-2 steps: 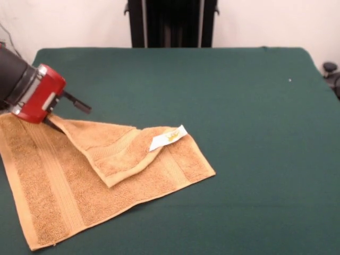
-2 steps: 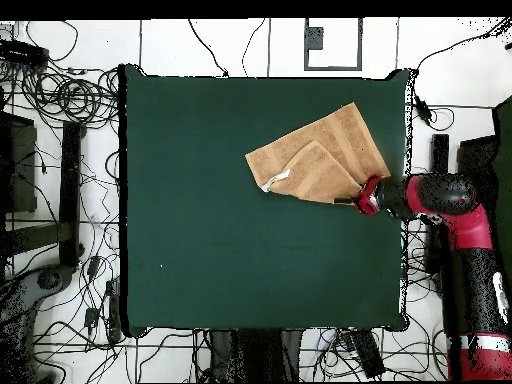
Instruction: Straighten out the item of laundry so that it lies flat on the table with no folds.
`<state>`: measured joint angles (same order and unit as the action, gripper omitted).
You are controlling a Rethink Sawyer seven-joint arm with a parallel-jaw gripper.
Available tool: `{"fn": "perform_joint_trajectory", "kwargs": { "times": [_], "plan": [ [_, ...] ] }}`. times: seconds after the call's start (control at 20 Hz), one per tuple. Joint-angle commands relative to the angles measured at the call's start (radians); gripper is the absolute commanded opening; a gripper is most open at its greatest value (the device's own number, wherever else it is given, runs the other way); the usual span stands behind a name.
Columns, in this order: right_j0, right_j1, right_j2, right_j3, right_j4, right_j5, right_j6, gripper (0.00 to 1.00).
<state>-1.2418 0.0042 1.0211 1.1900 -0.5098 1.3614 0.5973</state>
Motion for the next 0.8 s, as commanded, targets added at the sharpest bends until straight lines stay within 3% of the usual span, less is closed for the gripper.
{"fn": "perform_joint_trajectory", "kwargs": {
  "times": [0.05,0.8],
  "plan": [
    [-0.008,0.076,0.084,0.098,0.104,0.123,-0.393,1.00],
    [-0.035,0.146,0.114,0.113,0.118,0.110,-0.496,1.00]
  ]
}}
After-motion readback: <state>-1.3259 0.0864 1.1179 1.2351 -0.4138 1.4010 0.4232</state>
